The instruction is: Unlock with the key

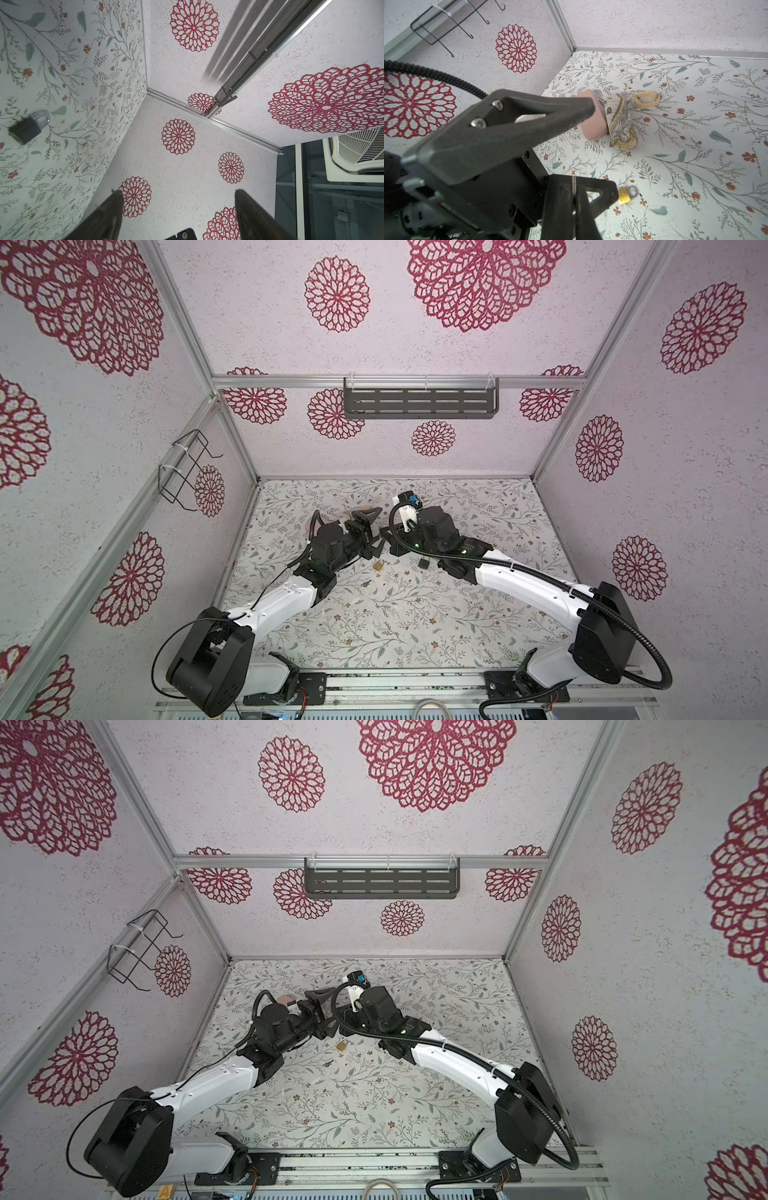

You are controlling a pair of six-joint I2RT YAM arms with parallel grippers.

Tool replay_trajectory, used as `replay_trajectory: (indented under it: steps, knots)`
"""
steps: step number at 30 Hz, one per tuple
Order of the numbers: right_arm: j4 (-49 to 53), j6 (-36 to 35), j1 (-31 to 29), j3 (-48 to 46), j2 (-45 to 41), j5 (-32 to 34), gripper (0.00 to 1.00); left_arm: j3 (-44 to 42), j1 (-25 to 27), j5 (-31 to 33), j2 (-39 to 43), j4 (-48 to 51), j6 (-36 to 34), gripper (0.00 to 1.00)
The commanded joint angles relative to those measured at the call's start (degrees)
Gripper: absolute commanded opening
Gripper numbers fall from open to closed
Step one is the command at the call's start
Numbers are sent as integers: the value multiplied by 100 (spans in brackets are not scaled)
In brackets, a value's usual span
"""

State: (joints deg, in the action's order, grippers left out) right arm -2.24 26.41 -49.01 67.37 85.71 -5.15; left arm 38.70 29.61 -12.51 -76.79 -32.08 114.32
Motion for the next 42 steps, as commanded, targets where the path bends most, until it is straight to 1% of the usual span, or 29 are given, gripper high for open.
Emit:
replay_trajectory:
  steps: [1, 11, 15, 19, 23, 25, 29, 34, 40, 42]
  knots:
    - [47, -226, -12, 58, -284, 168, 0, -64, 28, 82, 75, -233, 114, 81]
    - [14, -303, -11, -13, -445, 223, 0, -125, 19, 146, 149, -199, 97, 61]
    - [-35, -295, -4, -66, -479, 208, 0, -139, 21, 186, 200, -166, 80, 48]
    - [-44, -295, -10, -92, -502, 231, 0, -91, 20, 180, 226, -82, 36, 41]
    - [-92, -290, -7, -129, -547, 290, 0, -108, 11, 196, 243, -79, 21, 29]
    - [-92, -295, -10, -111, -546, 294, 0, -104, 10, 195, 244, -71, 18, 27]
    - [-92, -277, -6, -102, -547, 323, 0, -99, 13, 187, 242, -54, 2, 17]
    - [-101, -273, -7, -94, -573, 352, 0, -108, 2, 192, 261, -8, -41, 12]
    - [-104, -268, -12, -97, -648, 365, 0, -54, -7, 235, 287, 85, -191, 0]
    - [-110, -260, -10, -101, -682, 375, 0, 1, -10, 238, 296, 143, -294, 0]
